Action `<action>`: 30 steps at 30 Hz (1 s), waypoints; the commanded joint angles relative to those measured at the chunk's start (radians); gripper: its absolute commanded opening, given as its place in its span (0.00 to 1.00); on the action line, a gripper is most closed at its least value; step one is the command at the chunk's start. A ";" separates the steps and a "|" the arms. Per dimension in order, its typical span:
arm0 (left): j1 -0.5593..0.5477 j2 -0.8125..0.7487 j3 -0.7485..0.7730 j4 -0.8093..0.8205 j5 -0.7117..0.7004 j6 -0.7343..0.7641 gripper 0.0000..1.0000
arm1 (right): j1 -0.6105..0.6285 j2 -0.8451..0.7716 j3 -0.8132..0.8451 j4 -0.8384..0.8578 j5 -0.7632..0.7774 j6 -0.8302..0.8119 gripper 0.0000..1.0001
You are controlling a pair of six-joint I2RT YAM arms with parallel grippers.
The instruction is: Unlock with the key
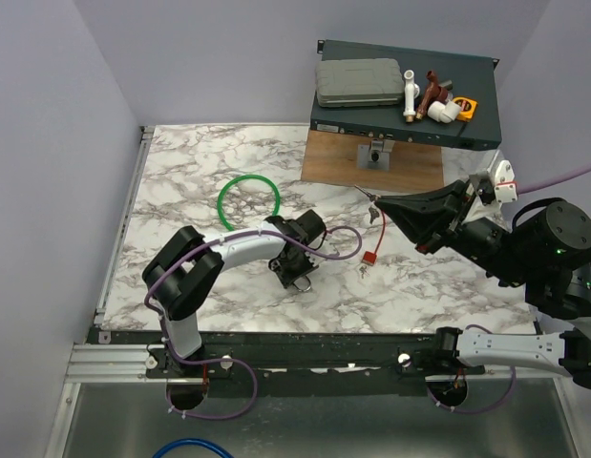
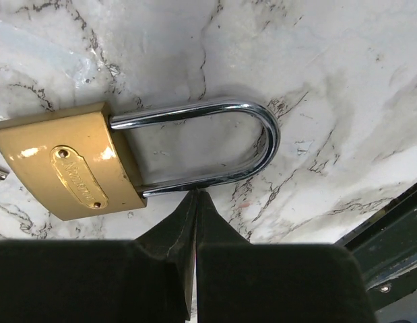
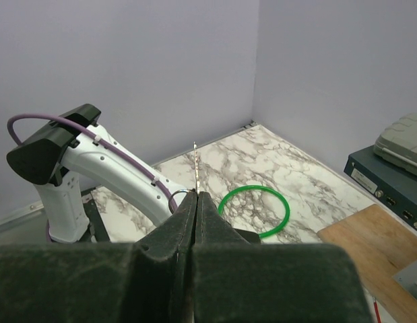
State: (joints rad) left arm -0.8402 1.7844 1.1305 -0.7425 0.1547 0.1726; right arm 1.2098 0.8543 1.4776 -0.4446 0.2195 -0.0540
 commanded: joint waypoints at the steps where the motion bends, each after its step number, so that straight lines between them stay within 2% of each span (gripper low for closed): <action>1: -0.002 0.032 0.010 0.022 -0.005 0.050 0.00 | 0.006 -0.010 -0.005 -0.012 0.006 -0.015 0.01; 8: 0.024 0.034 0.078 -0.012 0.011 0.070 0.00 | 0.006 -0.015 -0.006 -0.015 0.012 -0.020 0.01; 13: 0.092 0.055 0.121 -0.053 0.019 -0.013 0.28 | 0.006 -0.022 -0.004 -0.016 0.013 -0.025 0.01; 15: 0.123 0.078 0.144 -0.081 0.018 -0.057 0.33 | 0.005 -0.024 -0.007 -0.013 0.014 -0.027 0.01; 17: 0.168 0.091 0.165 -0.110 0.073 -0.096 0.38 | 0.006 -0.024 -0.007 -0.012 0.014 -0.029 0.01; 22: 0.192 0.040 0.132 -0.121 0.145 -0.076 0.39 | 0.007 -0.024 -0.004 -0.016 0.014 -0.028 0.01; 30: 0.192 0.064 0.148 -0.113 0.064 -0.102 0.39 | 0.007 -0.025 -0.009 -0.013 0.007 -0.027 0.01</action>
State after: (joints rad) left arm -0.6437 1.8477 1.2587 -0.8528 0.2440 0.0940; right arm 1.2098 0.8364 1.4776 -0.4473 0.2199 -0.0696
